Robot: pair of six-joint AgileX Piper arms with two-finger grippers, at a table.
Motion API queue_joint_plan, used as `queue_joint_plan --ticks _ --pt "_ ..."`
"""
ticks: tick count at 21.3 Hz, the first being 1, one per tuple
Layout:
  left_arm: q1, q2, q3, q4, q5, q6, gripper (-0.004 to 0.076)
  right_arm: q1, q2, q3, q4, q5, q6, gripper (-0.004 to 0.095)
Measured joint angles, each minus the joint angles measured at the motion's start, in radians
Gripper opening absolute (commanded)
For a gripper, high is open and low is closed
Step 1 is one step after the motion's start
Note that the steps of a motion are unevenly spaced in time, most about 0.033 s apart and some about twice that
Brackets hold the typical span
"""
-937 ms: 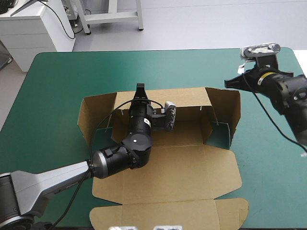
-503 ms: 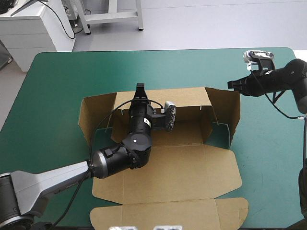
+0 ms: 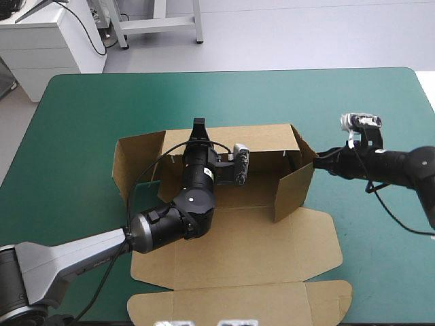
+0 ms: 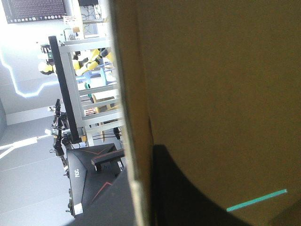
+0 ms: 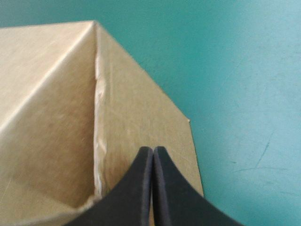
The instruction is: Fold the box
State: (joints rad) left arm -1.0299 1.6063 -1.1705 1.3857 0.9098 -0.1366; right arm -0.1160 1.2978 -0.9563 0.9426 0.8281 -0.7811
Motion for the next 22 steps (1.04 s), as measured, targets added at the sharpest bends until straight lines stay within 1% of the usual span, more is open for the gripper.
queue_joint_plan --ticks 3,4,8,9,10,11,12,13,14,15,16,17,18,20,21,22 --pt "0.0 0.0 0.0 0.0 0.0 0.0 -0.0008 0.0 -0.074 0.121 0.082 -0.032 -0.153 -0.0019" --pt "0.0 0.0 0.0 0.0 -0.001 0.0 -0.0008 0.0 -0.118 0.215 0.156 -0.064 -0.278 -0.0019" --pt "0.0 0.0 0.0 0.0 -0.001 0.0 -0.0008 0.0 -0.182 0.366 0.325 -0.124 -0.559 -0.0018" --pt "0.0 0.0 0.0 -0.001 -0.001 0.0 -0.0008 0.0 -0.19 0.399 0.392 -0.148 -0.644 -0.0007" --pt "0.0 0.0 0.0 -0.001 0.0 -0.001 -0.0008 0.0 -0.191 0.404 0.425 -0.169 -0.693 0.0015" --pt "0.0 0.0 0.0 -0.003 0.003 -0.001 -0.0008 0.0 -0.191 0.404 0.44 -0.178 -0.712 0.0063" --pt "0.0 0.0 0.0 -0.004 0.005 -0.001 -0.0008 0.0 -0.191 0.404 0.445 -0.177 -0.728 0.0067" --pt "0.0 0.0 0.0 -0.005 0.005 -0.001 -0.0008 0.0 -0.191 0.404 0.445 -0.166 -0.733 0.0043" --pt "0.0 0.0 0.0 -0.007 0.005 -0.001 -0.0008 0.0 -0.193 0.404 0.443 -0.126 -0.736 0.0017" --pt "0.0 0.0 0.0 -0.007 0.006 -0.001 -0.0008 0.0 -0.195 0.404 0.442 -0.111 -0.733 -0.0013" --pt "0.0 0.0 0.0 -0.007 0.009 -0.001 -0.0008 0.0 -0.205 0.387 0.434 -0.102 -0.66 -0.0013" --pt "0.0 0.0 0.0 -0.007 0.01 -0.001 -0.0008 0.0 -0.211 0.351 0.412 -0.123 -0.573 -0.0013" --pt "0.0 0.0 0.0 -0.007 0.012 -0.001 -0.0008 0.0 -0.212 0.308 0.36 -0.141 -0.478 -0.0003" --pt "0.0 0.0 0.0 -0.008 0.019 -0.001 -0.0008 0.0 -0.207 0.16 0.157 -0.153 -0.239 0.0003" --pt "0.0 0.0 0.0 -0.008 0.02 -0.001 -0.0008 0.0 -0.197 0.067 0.016 -0.141 -0.097 0.0003" --pt "0.0 0.0 0.0 -0.008 0.02 -0.001 -0.0008 0.0 -0.186 -0.004 -0.09 -0.12 0.002 0.0003"
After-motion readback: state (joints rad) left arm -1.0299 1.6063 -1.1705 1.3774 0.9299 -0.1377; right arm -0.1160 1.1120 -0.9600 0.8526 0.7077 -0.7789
